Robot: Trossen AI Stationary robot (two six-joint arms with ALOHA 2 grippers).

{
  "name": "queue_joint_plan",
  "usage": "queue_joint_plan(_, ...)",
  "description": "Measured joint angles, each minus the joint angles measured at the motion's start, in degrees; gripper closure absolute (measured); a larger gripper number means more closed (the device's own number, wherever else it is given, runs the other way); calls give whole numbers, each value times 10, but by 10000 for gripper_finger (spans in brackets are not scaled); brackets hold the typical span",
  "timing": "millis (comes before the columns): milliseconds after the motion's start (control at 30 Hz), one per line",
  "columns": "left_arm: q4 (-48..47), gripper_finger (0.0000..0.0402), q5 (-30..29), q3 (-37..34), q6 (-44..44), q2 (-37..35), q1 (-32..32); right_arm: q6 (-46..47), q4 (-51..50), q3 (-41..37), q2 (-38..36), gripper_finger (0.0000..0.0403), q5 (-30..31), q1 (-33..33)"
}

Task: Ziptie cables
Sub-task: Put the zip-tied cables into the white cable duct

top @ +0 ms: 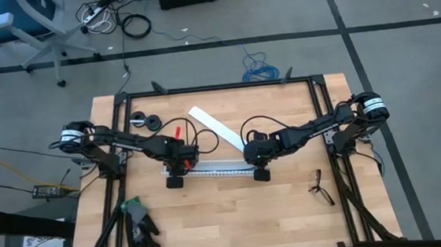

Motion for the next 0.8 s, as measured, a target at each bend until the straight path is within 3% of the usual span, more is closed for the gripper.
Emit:
queue_joint_plan(367, 69, 294, 2, 1, 14, -105, 0, 2, 1, 0, 0, 403, 0, 0)
queue_joint_plan(633, 86, 294, -75, 1, 10, -176, 0, 3, 9, 0, 1, 400, 11, 0)
queue_joint_plan(800, 87, 294, -92, 1, -2, -221, 0, 2, 29, 0, 1, 371, 13, 0)
